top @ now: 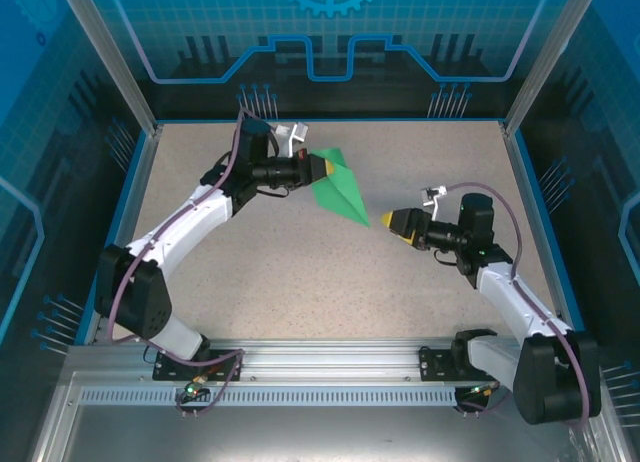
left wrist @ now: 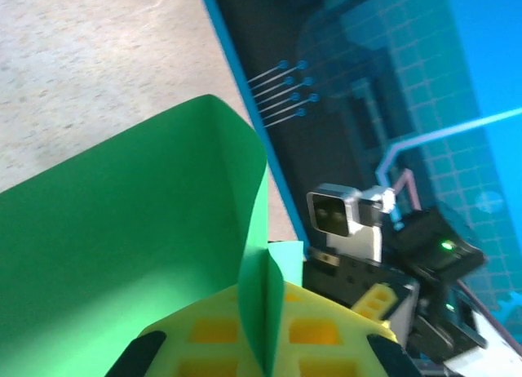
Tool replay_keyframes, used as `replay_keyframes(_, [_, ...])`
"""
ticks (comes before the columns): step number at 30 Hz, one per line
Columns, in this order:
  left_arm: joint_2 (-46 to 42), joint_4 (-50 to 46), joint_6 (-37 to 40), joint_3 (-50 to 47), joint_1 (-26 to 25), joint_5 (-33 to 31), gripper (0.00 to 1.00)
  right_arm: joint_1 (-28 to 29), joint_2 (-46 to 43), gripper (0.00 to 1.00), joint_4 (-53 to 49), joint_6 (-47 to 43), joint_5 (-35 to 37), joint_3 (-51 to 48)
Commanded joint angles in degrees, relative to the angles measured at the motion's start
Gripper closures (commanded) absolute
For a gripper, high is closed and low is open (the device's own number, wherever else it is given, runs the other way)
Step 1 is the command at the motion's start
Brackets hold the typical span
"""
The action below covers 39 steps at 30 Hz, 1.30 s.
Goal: Fold a paper plane with a square sheet of paper (fold left side to right side)
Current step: Turn over the paper at the center of the table.
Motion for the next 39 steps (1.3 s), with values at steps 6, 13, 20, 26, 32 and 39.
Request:
replay_keyframes(6, [0.0,6.09,-4.65,2.25,-0.16,8.75,0.97,7.36,7.11,0.01,17.03,8.28,-3.42,5.2])
replay_keyframes(13, [-0.01,5.62,-5.29,1.68,-0.67,10.94,0.97,12.97,12.57,0.06,24.08,12.72,-1.82,9.73])
replay_keyframes(20, [0.92,5.61,-5.9,0.49,-1.49,11.29,0.97,14.91,14.11,0.33,24.95,14.06,-1.72,12.75])
replay_keyframes(26, [1.23,5.45,-5.6,-0.09,-1.49,11.07,0.97,14.91,13.46,0.6,21.6,12.11,-1.68,12.5])
replay_keyframes(32, [1.19,1.61,-2.72,-0.1,-1.48,10.04,0.88,14.65,11.69,0.8,14.02,7.62,0.24,12.18])
replay_keyframes(39, [-1.62,-6.47,3.45,-0.58,0.09,5.79,0.51,14.67,7.46,0.93,-9.09,-6.49,6.18,15.73])
